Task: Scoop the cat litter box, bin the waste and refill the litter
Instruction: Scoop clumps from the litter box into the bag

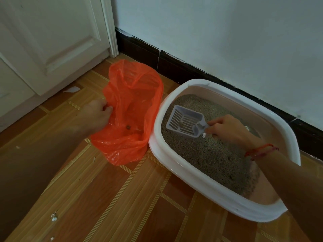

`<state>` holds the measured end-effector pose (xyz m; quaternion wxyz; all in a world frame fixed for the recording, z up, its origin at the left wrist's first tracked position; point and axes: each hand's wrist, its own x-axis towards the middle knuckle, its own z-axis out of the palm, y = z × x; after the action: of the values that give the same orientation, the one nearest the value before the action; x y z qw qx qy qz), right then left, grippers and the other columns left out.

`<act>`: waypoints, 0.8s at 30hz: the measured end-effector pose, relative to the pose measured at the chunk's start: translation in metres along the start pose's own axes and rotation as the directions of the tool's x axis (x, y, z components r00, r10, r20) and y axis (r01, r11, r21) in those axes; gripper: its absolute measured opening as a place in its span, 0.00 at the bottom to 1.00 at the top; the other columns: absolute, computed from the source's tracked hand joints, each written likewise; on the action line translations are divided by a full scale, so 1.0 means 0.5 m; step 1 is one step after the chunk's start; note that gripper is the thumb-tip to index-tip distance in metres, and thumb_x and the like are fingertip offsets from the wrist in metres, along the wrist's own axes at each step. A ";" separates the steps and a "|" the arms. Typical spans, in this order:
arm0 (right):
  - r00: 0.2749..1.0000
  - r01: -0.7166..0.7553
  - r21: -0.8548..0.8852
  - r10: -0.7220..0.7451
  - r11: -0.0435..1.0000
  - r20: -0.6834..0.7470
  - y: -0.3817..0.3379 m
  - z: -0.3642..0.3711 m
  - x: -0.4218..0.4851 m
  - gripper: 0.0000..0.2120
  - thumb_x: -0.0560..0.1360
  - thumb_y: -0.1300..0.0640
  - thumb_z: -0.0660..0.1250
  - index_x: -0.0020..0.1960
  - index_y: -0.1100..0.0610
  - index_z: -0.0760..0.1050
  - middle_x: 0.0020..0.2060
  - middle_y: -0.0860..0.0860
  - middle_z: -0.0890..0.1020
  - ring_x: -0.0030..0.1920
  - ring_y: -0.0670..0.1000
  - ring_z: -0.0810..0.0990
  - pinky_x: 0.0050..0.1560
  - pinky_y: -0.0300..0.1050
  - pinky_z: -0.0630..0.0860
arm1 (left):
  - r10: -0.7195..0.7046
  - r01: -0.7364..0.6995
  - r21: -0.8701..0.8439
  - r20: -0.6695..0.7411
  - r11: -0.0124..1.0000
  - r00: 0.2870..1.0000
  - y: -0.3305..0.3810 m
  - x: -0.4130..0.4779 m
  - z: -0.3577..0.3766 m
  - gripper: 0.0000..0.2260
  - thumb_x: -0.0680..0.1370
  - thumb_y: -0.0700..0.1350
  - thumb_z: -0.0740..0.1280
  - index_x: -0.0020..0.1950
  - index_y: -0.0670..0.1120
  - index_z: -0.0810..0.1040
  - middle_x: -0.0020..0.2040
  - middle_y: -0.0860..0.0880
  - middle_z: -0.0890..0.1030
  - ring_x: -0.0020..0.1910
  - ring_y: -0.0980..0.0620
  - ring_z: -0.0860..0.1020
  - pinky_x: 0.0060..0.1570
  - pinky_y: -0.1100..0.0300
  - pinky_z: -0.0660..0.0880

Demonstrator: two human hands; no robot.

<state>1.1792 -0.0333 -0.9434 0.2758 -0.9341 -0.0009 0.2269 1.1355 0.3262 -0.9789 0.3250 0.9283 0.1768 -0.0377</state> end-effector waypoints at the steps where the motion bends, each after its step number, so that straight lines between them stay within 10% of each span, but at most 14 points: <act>1: 1.000 0.019 0.002 -0.019 1.000 0.003 -0.015 -0.003 -0.001 0.06 0.75 0.54 0.69 0.48 0.47 0.83 0.34 0.49 0.82 0.34 0.47 0.75 0.36 0.41 0.73 | 0.002 -0.002 0.002 -0.006 1.000 1.000 0.000 0.000 0.000 0.11 0.83 0.45 0.57 0.49 0.42 0.77 0.43 0.45 0.78 0.39 0.50 0.75 0.33 0.58 0.66; 15: 0.926 0.224 -0.310 -0.301 0.924 -0.228 -0.263 0.017 0.084 0.08 0.72 0.52 0.67 0.47 0.53 0.82 0.40 0.53 0.83 0.38 0.51 0.80 0.30 0.39 0.71 | -0.023 0.017 -0.081 -0.072 0.997 0.997 -0.006 0.003 -0.014 0.11 0.83 0.44 0.59 0.47 0.40 0.77 0.38 0.47 0.76 0.35 0.52 0.73 0.32 0.58 0.65; 24: 0.860 0.255 -0.415 -0.401 0.874 -0.317 -0.280 0.068 0.105 0.07 0.74 0.49 0.67 0.51 0.45 0.79 0.48 0.48 0.82 0.54 0.57 0.78 0.62 0.54 0.66 | -0.039 0.034 -0.069 -0.072 0.997 0.997 -0.024 0.002 -0.008 0.11 0.83 0.43 0.59 0.43 0.44 0.75 0.36 0.49 0.75 0.33 0.54 0.72 0.31 0.59 0.65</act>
<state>1.2291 0.1096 -0.9187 0.1303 -0.9801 -0.1486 -0.0203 1.1320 0.3376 -0.9832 0.3486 0.9142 0.2068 -0.0038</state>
